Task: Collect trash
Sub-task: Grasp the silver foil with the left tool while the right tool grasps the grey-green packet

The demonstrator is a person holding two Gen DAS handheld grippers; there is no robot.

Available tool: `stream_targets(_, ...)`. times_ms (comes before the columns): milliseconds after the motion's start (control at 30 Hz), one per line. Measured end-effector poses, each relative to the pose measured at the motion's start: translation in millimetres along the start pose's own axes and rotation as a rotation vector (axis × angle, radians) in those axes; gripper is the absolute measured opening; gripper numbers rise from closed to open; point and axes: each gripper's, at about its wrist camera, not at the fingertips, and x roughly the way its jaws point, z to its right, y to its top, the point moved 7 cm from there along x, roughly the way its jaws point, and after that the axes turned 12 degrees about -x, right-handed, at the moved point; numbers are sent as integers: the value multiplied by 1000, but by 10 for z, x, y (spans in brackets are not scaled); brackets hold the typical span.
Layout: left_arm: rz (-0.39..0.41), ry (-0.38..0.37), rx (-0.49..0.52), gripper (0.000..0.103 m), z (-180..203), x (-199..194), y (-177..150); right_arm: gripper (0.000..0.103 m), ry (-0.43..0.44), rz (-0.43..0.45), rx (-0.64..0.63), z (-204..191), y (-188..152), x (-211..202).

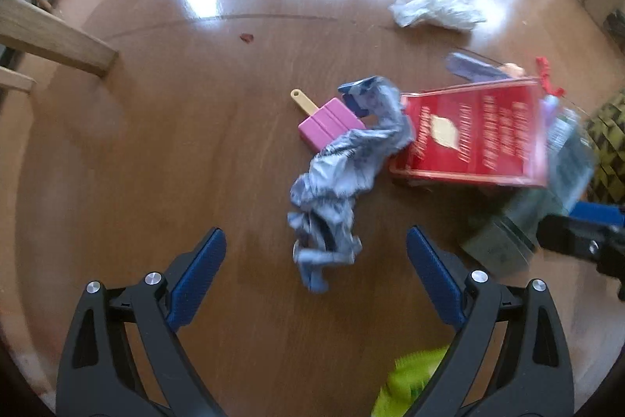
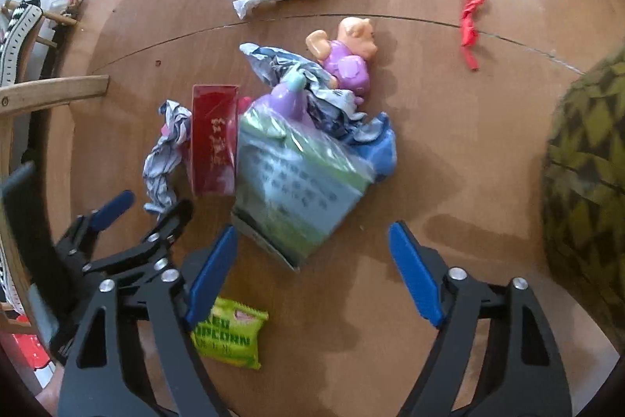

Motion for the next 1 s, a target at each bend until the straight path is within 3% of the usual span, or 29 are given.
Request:
stream_targets(33, -6, -3, -8, 89, -8, 55, 8, 68, 0, -7, -3, -2, 5, 47)
stream_targets(100, -4, -17, -24, 74, -13, 100, 25, 35, 31, -12, -8, -36, 1, 95)
stream_targets(133, 8, -19, -20, 66, -7, 78, 37, 34, 47, -7, -17, -72, 1, 89)
stream_targets(200, -9, -21, -9, 22, -9, 36, 35, 27, 40, 5, -43, -143, 27, 52)
stream_targets(333, -38, -46, -25, 20, -86, -251, 23, 13, 26, 2, -73, -281, -51, -231)
stream_targets(600, 13, -1, 106, 20, 15, -1471, 33, 12, -21, 60, -185, -695, -282, -1381)
stream_targets(833, 12, -78, 14, 20, 164, -2908, -212, 12, 1, 181, -265, -1104, -594, -2858)
stream_targets(1000, 45, -91, -10, 20, 188, -3697, -573, 12, 10, 228, -315, -1241, -904, -3497)
